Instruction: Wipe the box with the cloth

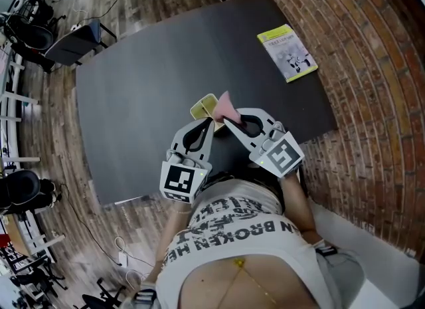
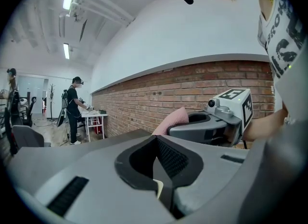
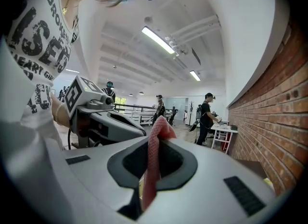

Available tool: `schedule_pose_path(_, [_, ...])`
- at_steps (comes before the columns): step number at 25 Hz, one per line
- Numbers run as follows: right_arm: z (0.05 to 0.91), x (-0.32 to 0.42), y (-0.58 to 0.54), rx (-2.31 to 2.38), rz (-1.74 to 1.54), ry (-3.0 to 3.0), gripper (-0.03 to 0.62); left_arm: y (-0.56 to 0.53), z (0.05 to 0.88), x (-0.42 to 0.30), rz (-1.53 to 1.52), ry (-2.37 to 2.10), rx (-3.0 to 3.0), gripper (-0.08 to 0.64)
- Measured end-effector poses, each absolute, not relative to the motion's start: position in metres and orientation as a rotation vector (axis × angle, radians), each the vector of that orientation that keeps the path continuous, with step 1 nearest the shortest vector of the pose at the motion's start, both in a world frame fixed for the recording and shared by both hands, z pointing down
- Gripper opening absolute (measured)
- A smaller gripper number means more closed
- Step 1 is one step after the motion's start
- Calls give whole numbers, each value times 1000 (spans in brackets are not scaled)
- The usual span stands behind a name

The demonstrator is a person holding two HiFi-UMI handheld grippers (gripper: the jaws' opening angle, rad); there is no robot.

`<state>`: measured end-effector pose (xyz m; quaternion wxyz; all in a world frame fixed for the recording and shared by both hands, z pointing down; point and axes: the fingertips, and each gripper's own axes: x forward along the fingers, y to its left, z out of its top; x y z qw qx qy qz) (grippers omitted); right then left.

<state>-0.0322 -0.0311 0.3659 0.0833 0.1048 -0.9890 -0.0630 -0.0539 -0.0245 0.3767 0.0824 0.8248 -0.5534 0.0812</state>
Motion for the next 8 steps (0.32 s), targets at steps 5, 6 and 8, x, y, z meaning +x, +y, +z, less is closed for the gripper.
schedule_pose_path(5, [366,-32,-31,298,-187,-2961,17,-27,377,-49,270,-1663,2475,6])
schedule_pose_path(6, [367,-32,-31,292,-194,-2960,17,-28,377,-49,280,-1666,2477,6])
schedule_pose_path(8, [367,-33,-31,280,-205,-2957,17,-29,379,-47,291,-1667,2477,6])
